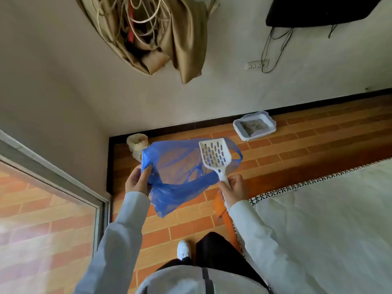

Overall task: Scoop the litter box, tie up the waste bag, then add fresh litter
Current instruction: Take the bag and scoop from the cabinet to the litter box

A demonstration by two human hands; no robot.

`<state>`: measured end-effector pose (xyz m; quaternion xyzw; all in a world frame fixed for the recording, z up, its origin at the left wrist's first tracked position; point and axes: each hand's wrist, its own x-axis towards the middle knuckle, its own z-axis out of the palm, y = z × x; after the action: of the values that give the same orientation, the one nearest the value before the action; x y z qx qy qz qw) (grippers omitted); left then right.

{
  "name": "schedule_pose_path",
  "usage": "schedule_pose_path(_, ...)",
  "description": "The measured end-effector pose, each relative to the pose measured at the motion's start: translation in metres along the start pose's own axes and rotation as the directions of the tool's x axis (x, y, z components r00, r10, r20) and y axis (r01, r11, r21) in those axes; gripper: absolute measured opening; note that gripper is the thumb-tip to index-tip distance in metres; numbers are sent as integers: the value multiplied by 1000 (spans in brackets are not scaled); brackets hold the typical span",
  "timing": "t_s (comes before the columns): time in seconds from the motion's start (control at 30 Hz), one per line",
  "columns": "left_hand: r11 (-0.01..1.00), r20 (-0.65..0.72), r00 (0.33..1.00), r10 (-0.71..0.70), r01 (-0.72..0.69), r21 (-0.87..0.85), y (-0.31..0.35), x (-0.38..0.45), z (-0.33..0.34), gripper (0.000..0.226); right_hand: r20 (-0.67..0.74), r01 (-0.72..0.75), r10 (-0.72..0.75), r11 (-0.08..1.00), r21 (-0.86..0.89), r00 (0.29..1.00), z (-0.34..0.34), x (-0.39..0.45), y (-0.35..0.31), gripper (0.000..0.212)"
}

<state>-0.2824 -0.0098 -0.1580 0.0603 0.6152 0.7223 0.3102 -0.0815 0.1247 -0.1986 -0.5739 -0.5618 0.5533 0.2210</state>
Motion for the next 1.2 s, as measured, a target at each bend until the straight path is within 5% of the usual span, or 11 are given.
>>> schedule_pose_path(0.57, 994, 97, 990, -102, 105, -19, 17, 295, 203, 15, -173, -94, 120, 984, 151, 978, 18, 295, -106, 17)
schedule_pose_path(1.2, 962, 270, 925, -268, 242, 124, 0, 509, 418, 6, -366, -123, 192, 971, 203, 910, -54, 527, -176, 21)
